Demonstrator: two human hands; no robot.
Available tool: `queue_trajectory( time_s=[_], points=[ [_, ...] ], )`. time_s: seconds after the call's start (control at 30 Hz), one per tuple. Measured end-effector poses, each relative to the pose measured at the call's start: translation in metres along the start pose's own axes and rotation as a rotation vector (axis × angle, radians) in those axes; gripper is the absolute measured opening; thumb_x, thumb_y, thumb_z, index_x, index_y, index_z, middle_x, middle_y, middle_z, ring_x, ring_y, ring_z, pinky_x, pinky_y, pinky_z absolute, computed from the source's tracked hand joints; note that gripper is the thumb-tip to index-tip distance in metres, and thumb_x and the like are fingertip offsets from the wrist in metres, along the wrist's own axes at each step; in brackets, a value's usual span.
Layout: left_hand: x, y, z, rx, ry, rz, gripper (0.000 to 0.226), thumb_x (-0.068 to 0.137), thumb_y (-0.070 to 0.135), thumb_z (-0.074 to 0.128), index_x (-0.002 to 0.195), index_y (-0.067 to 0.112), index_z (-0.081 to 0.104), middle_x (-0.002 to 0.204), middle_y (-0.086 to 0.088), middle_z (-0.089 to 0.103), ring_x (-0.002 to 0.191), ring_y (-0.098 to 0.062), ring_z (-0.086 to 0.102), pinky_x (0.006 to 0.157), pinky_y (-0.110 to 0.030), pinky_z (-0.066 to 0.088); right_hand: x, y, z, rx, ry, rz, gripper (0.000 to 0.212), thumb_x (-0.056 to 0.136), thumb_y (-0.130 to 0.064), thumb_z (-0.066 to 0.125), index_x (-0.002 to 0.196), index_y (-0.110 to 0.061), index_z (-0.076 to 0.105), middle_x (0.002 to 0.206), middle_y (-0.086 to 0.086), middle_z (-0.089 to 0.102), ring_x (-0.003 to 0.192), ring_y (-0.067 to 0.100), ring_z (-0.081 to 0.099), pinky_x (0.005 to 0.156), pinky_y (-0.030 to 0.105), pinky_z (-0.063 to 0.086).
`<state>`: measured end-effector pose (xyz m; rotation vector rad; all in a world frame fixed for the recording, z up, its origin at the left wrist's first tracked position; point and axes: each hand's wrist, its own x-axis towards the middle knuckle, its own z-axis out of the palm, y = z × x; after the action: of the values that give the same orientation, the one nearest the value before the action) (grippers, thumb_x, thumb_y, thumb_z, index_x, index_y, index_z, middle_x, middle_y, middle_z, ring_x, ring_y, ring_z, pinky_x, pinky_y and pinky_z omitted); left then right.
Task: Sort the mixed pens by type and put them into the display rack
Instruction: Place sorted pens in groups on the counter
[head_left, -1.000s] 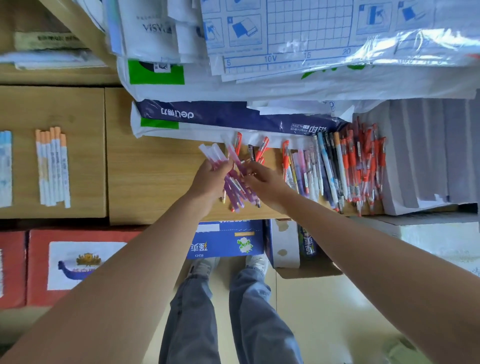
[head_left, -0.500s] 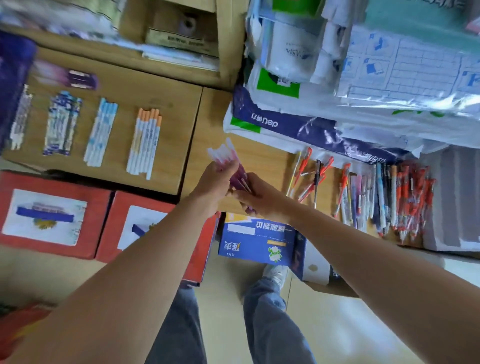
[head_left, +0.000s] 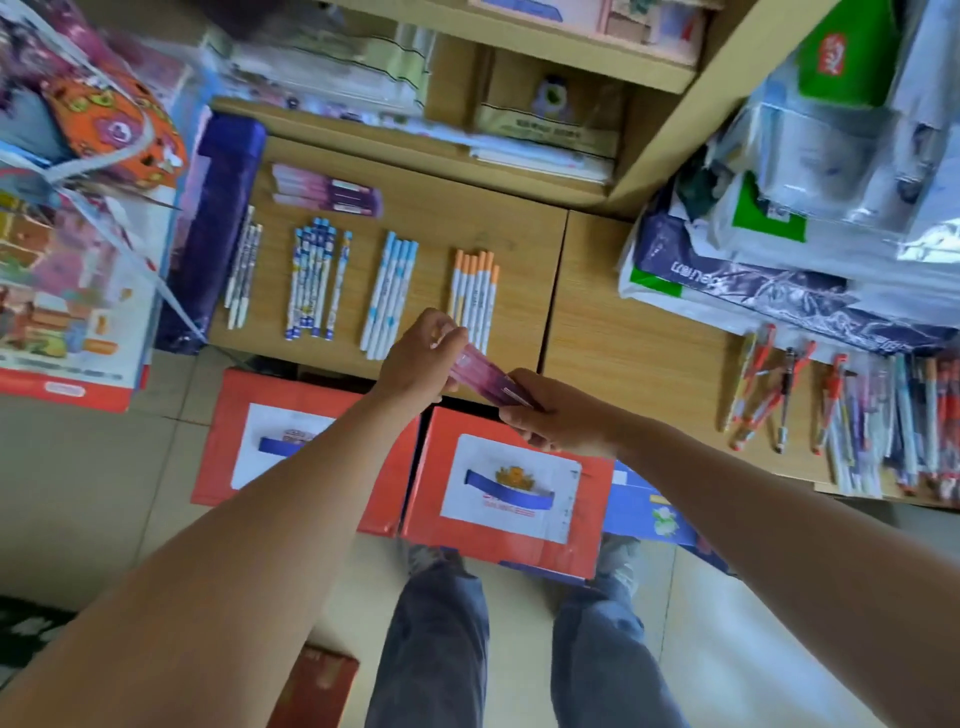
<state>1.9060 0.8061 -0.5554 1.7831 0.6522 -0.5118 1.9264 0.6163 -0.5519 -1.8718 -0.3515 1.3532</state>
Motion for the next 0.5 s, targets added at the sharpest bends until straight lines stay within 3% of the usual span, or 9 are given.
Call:
queue_trajectory(
  time_s=[0.1, 0.2, 0.33, 0.5],
  points=[
    [0.0, -0.001, -0.023, -0.02, -0.067, -0.038, 0.014, 0.098, 0.03, 0.044, 0.101, 0.017, 0.047, 0.09, -0.007, 0.059, 0.062, -0.025, 0.063, 0.048, -0.029, 0.049, 0.011, -0.019, 0.002, 0.027, -0.011, 0.013, 0.009, 0.099, -0.017, 0.051, 0.104, -0.011, 0.047, 0.07, 0.002, 0.05, 0.05, 0.009, 0.042, 0.045, 0.017, 0.037],
    [-0.001, -0.002, -0.038, -0.128, -0.089, -0.068, 0.007, 0.099, 0.018, 0.042, 0.096, 0.014, 0.047, 0.084, -0.009, 0.056, 0.051, -0.018, 0.051, 0.042, -0.026, 0.04, 0.022, -0.031, -0.003, 0.144, 0.003, 0.005, 0.011, 0.094, -0.017, 0.061, 0.103, -0.015, 0.055, 0.066, -0.002, 0.055, 0.045, 0.01, 0.039, 0.042, 0.019, 0.032],
    [0.005, -0.001, -0.044, -0.202, -0.011, -0.152, 0.014, 0.098, 0.015, 0.033, 0.096, 0.013, 0.048, 0.079, -0.009, 0.05, 0.045, -0.011, 0.044, 0.039, -0.022, 0.031, 0.039, -0.046, -0.012, 0.304, 0.199, 0.057, 0.026, 0.092, -0.033, 0.06, 0.108, -0.012, 0.064, 0.064, 0.003, 0.054, 0.047, 0.011, 0.043, 0.042, 0.018, 0.034],
    [0.014, 0.003, -0.043, -0.309, 0.051, -0.198, 0.018, 0.1, 0.025, 0.042, 0.101, 0.009, 0.049, 0.088, -0.009, 0.05, 0.057, -0.013, 0.046, 0.04, -0.017, 0.037, 0.058, -0.061, -0.01, 0.324, 0.373, 0.136, 0.027, 0.097, -0.033, 0.053, 0.084, -0.015, 0.067, 0.068, 0.011, 0.054, 0.048, 0.014, 0.046, 0.044, 0.019, 0.038]
  ],
)
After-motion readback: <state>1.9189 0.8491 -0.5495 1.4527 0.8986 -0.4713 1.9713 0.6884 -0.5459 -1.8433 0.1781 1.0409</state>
